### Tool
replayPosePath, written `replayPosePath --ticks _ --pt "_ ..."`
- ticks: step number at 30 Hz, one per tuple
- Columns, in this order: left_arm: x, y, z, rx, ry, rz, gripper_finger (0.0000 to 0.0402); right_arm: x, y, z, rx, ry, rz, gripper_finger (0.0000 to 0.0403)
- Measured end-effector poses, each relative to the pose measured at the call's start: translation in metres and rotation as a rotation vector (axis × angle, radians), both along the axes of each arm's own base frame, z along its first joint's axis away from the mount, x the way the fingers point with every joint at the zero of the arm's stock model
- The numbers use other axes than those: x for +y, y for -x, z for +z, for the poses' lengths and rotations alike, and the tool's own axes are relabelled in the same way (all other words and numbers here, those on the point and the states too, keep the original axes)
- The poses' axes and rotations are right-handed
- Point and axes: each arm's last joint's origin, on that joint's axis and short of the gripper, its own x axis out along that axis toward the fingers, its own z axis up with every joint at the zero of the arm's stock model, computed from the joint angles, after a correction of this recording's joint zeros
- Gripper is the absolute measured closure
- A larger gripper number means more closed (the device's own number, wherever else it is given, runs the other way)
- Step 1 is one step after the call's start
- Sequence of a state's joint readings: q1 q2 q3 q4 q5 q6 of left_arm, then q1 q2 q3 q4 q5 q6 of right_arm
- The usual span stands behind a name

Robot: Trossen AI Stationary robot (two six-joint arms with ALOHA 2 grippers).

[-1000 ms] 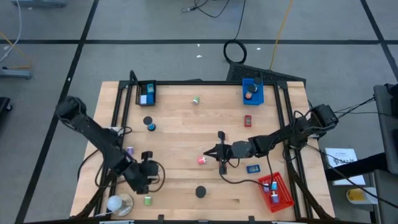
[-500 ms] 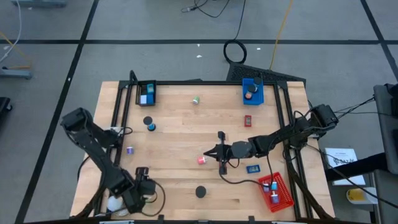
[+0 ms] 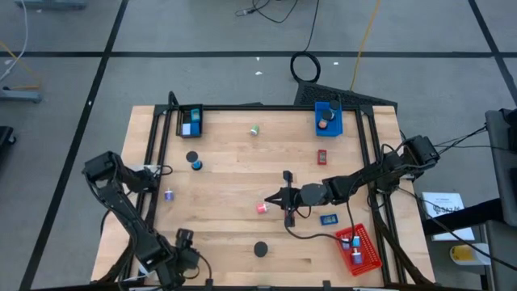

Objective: Pick & Place Office items
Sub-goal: Put the bottom green charger adapter into the red basket

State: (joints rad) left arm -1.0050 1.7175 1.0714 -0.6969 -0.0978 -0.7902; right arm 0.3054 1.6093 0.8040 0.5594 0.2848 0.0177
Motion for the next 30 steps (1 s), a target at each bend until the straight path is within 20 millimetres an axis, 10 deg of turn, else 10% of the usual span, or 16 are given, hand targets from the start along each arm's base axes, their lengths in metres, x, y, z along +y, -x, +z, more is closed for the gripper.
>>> replayPosePath --ticks 30 --pt "-0.006 -0.005 -0.021 -0.047 -0.054 0.095 0.0196 0.000 0.000 0.000 0.003 -0.003 -0.001 0.0399"
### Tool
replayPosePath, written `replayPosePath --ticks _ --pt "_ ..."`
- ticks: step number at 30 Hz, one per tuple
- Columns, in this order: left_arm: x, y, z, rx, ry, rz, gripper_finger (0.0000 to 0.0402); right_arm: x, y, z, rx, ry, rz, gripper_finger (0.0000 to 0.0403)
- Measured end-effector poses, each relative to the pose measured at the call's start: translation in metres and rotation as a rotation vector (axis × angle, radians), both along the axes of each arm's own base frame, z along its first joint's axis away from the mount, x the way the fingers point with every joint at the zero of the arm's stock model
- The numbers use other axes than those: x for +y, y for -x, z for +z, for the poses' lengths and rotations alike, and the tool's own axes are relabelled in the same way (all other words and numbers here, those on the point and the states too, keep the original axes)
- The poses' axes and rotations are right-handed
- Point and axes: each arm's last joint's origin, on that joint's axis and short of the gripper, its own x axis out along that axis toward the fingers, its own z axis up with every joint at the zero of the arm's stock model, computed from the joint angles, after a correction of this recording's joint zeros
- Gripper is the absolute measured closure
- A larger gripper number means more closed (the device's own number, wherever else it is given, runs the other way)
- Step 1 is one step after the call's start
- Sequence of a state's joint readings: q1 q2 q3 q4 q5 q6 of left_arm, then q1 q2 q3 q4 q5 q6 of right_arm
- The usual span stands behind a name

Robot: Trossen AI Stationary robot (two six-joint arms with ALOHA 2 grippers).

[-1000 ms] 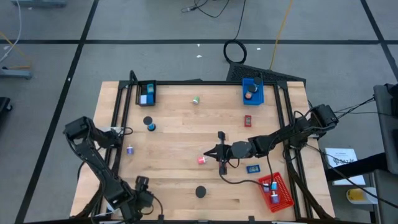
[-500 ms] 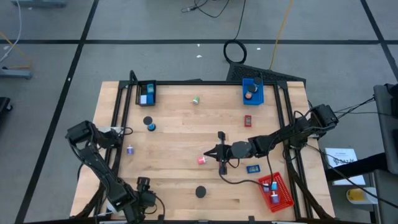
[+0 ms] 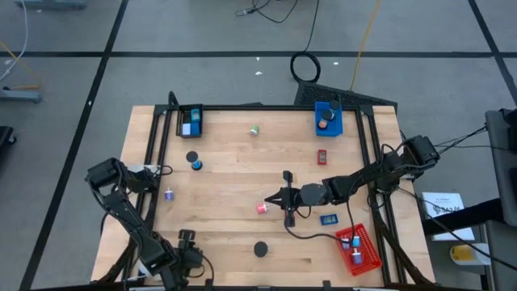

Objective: Pick & Place Office items
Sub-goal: Put the bottom green charger adapter into the red basket

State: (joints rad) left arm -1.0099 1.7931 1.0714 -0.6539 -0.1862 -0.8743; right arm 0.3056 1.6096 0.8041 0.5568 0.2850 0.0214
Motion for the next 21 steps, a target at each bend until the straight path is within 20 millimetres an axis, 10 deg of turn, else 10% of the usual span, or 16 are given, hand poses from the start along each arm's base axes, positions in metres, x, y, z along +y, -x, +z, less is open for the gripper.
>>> replayPosePath --ticks 21 --pt "0.045 -0.039 0.001 -0.129 -0.345 -0.045 0.0193 0.000 0.000 0.000 0.000 0.003 0.001 0.0399"
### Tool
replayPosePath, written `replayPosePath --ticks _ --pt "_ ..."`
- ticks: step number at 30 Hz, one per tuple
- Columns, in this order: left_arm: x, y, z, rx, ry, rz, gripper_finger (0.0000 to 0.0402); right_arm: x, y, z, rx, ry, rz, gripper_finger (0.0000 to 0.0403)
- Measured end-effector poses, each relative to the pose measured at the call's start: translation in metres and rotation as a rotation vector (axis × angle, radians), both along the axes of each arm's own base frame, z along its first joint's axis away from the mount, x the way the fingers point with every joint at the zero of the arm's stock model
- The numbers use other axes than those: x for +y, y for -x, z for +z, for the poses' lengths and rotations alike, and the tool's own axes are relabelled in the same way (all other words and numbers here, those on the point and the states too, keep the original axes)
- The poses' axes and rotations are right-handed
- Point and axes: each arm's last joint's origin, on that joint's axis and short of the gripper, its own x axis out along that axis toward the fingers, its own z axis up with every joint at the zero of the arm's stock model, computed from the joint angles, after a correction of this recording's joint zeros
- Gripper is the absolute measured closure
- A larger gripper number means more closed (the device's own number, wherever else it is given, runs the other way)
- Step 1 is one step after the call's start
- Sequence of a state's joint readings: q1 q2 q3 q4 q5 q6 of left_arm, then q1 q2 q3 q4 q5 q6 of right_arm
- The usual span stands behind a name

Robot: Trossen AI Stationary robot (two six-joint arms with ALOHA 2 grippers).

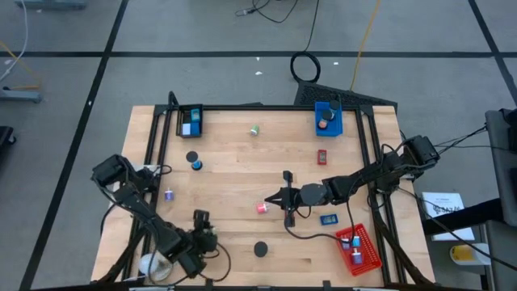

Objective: Pick & Place Office items
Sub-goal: Put the bottom green charger adapter into the red basket

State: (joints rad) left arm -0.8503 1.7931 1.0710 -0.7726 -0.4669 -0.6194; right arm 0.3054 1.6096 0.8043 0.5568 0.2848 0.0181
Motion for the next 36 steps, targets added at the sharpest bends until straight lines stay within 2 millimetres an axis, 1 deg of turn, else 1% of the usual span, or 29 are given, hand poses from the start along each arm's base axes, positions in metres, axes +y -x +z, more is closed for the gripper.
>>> replayPosePath --ticks 7,12,15,18,21,24,27,29,32,36 --pt "0.021 -0.015 -0.001 0.014 -0.128 -0.046 0.0195 0.000 0.000 0.000 0.001 0.000 0.000 0.0399" --pt "0.039 -0.012 -0.016 0.063 -0.180 -0.031 0.0191 0.000 0.000 -0.001 0.009 0.003 0.000 0.0399" --pt "0.045 -0.009 -0.022 0.066 -0.161 0.003 0.0193 0.000 0.000 -0.001 0.008 0.003 0.000 0.0399" --pt "0.045 -0.008 -0.024 0.067 -0.134 0.033 0.0183 0.000 0.000 -0.001 0.008 0.003 0.000 0.0399" --pt "0.044 -0.006 -0.024 0.063 -0.129 0.057 0.0156 0.000 0.000 -0.001 0.008 0.003 0.000 0.0399" --pt "0.043 -0.005 -0.021 0.077 -0.120 0.084 0.0130 0.000 0.000 -0.001 0.008 0.003 0.000 0.0399" --pt "0.040 -0.003 -0.015 0.090 -0.084 0.114 0.0115 0.000 0.000 -0.001 0.008 0.002 0.001 0.0399" --pt "0.037 0.000 -0.009 0.081 -0.034 0.127 0.0113 0.001 0.000 -0.001 0.008 0.003 0.002 0.0399" --pt "0.032 0.004 0.004 0.009 0.038 0.188 0.0118 0.001 0.000 -0.001 0.008 0.002 0.002 0.0399" --pt "0.026 0.005 0.014 -0.183 0.158 0.398 0.0130 0.001 0.000 -0.001 0.008 0.000 0.001 0.0399"
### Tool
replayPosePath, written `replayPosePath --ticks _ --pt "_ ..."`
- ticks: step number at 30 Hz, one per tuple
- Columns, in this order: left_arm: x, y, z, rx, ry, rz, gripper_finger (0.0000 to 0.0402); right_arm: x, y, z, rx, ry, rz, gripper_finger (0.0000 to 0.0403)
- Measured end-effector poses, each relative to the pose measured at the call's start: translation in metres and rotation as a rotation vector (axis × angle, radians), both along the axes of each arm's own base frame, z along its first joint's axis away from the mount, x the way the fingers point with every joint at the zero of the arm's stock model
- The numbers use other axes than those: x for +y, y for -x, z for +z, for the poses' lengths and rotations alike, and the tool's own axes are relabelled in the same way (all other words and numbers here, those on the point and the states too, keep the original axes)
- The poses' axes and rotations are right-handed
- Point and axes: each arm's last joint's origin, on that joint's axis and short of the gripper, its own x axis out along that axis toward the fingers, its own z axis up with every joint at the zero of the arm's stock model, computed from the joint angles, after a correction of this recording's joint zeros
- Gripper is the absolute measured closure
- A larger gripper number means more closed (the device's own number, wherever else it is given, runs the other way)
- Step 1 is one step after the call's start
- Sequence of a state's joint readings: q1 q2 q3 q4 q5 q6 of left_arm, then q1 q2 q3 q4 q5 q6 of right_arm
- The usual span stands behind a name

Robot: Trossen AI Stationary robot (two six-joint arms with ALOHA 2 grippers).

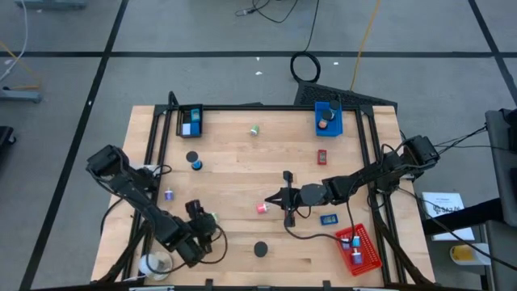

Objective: Pick & Place Office items
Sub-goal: Put the bottom green charger adapter into the red basket

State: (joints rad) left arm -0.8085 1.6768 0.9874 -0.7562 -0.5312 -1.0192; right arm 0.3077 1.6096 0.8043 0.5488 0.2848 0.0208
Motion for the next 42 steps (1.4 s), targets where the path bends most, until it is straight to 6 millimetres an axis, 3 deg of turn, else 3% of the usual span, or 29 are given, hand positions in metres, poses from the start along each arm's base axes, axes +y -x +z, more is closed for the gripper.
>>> replayPosePath --ticks 5,11,19,32,42 --pt "-0.014 0.006 0.001 -0.190 0.030 0.065 0.0137 0.000 0.000 0.000 0.000 -0.002 -0.001 0.0399" --pt "-0.010 0.008 -0.004 -0.366 0.030 0.232 0.0146 0.000 0.000 0.000 -0.002 -0.016 -0.005 0.0399" --pt "-0.019 0.005 -0.003 -0.499 0.068 0.245 0.0157 0.000 0.000 0.001 -0.008 -0.018 -0.005 0.0399" --pt "-0.020 -0.007 -0.035 -0.451 -0.002 0.262 0.0104 0.000 0.000 0.000 -0.005 -0.020 -0.006 0.0399" --pt "-0.025 0.005 -0.037 -0.330 -0.070 0.121 0.0129 0.000 0.000 0.000 -0.001 -0.019 -0.006 0.0399"
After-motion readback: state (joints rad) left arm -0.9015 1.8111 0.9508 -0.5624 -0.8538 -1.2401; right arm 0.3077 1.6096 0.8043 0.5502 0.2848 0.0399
